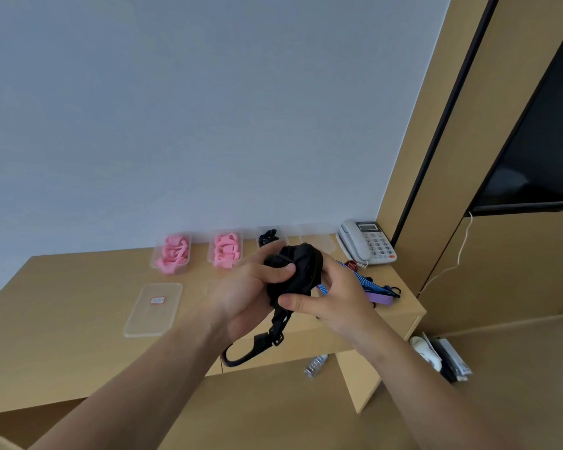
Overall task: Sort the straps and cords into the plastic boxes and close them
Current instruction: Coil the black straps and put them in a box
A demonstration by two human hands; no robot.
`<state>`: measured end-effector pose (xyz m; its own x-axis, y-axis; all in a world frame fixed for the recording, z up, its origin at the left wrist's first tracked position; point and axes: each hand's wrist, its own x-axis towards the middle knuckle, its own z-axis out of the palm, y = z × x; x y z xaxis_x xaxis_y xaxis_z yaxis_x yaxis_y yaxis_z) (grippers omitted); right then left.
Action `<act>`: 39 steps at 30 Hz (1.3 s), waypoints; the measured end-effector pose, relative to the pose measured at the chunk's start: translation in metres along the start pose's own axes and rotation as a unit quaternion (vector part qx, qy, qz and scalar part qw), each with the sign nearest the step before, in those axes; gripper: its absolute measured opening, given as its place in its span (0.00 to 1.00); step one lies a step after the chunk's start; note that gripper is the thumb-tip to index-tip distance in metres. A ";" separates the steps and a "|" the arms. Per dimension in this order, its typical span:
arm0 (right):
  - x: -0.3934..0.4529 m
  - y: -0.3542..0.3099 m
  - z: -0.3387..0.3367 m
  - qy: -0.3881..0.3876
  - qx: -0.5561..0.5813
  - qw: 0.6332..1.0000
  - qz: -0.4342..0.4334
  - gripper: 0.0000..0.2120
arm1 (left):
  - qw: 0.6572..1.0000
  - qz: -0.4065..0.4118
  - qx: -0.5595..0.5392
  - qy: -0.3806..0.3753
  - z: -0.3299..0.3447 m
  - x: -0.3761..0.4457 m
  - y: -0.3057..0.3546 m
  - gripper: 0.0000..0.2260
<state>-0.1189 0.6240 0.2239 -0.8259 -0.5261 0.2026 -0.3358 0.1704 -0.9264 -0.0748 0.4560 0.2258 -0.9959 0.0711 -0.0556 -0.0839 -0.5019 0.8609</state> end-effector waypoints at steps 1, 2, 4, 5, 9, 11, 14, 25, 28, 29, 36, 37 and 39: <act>0.001 0.001 0.001 0.011 0.004 1.000 -0.007 0.32 | 1.000 0.000 -0.008 0.006 -0.001 0.001 0.000 0.29; 0.002 0.002 0.001 0.017 0.015 1.000 -0.010 0.32 | 1.000 0.000 -0.011 0.003 -0.001 0.001 0.001 0.30; 0.002 0.002 0.002 0.023 0.034 0.999 -0.003 0.31 | 0.999 0.005 0.025 -0.025 -0.001 -0.001 0.003 0.26; 0.003 0.002 0.001 0.024 0.038 0.999 0.000 0.31 | 0.997 0.006 0.059 -0.044 -0.001 -0.002 0.003 0.23; 0.005 -0.002 -0.002 -0.006 0.152 0.988 0.025 0.24 | 0.993 -0.016 0.096 -0.061 -0.005 -0.004 -0.009 0.21; 0.007 -0.003 -0.005 -0.023 0.230 0.972 0.044 0.21 | 0.990 -0.060 0.116 -0.050 -0.008 -0.004 -0.015 0.28; 0.010 -0.006 -0.012 -0.004 0.278 0.959 0.056 0.17 | 0.973 -0.152 0.169 -0.041 -0.014 -0.001 -0.025 0.39; 0.012 0.009 -0.012 0.117 -0.051 0.988 -0.092 0.30 | 0.971 -0.114 0.204 0.044 -0.013 0.001 -0.033 0.11; 0.014 0.017 -0.012 0.113 -0.147 0.969 -0.162 0.30 | 0.984 -0.118 0.118 0.055 -0.009 0.004 -0.030 0.10; 0.015 0.020 -0.012 0.112 -0.180 0.958 -0.194 0.30 | 0.987 -0.133 0.065 0.056 -0.007 0.005 -0.027 0.11; 0.014 0.033 -0.014 0.063 -0.337 0.895 -0.285 0.34 | 0.976 -0.190 -0.101 0.021 -0.006 0.009 -0.019 0.27; 0.013 0.033 -0.015 0.042 -0.347 0.896 -0.274 0.35 | 0.978 -0.187 -0.092 0.015 -0.006 0.009 -0.018 0.24; 0.010 0.031 -0.016 -0.014 -0.361 0.901 -0.240 0.35 | 0.980 -0.174 -0.094 0.013 -0.009 0.009 -0.016 0.21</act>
<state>-0.1452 0.6373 0.2024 -0.4989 -0.7019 0.5084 -0.8666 0.4097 -0.2848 -0.0829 0.4572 0.2071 -0.9062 0.2448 -0.3447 -0.4208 -0.6010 0.6795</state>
